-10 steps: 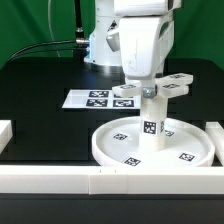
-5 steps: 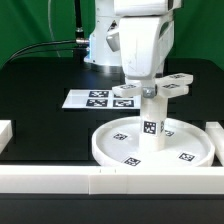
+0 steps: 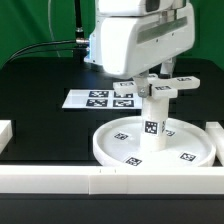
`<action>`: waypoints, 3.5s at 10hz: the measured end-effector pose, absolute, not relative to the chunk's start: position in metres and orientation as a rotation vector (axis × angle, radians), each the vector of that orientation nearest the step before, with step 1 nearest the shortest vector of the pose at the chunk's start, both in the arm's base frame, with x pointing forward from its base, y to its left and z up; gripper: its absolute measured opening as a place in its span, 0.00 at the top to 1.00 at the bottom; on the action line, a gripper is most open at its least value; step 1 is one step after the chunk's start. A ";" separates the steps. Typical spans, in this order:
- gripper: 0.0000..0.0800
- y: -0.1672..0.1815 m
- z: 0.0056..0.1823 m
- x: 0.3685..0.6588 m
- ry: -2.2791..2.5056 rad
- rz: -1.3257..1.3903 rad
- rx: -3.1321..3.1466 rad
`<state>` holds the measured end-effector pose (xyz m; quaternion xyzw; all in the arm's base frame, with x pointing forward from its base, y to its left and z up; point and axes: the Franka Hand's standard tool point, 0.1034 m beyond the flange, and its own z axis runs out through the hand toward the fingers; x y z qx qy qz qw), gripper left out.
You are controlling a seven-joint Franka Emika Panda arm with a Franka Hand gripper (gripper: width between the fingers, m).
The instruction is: Assemble round table
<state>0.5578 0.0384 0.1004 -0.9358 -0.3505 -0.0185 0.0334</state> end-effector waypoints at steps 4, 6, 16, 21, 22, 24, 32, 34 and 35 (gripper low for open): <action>0.44 0.038 0.100 0.559 -0.705 -0.050 -2.988; 0.44 0.038 0.100 0.557 -0.343 -0.051 -3.029; 0.44 0.039 0.098 0.554 0.949 -0.040 -2.824; 0.44 0.037 0.097 0.554 1.703 0.012 -2.374; 0.44 0.037 0.097 0.555 1.814 0.021 -2.288; 0.34 0.037 0.097 0.555 1.902 0.035 -2.211; 0.19 0.047 0.131 0.555 1.386 0.040 -2.543; 0.19 0.049 0.130 0.556 1.111 -0.002 -2.706; 0.19 0.049 0.131 0.558 0.909 -0.032 -2.800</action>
Offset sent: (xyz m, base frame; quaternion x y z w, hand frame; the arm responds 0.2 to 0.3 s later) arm 0.0000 0.0000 0.0000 0.0000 0.0000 0.1296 0.9916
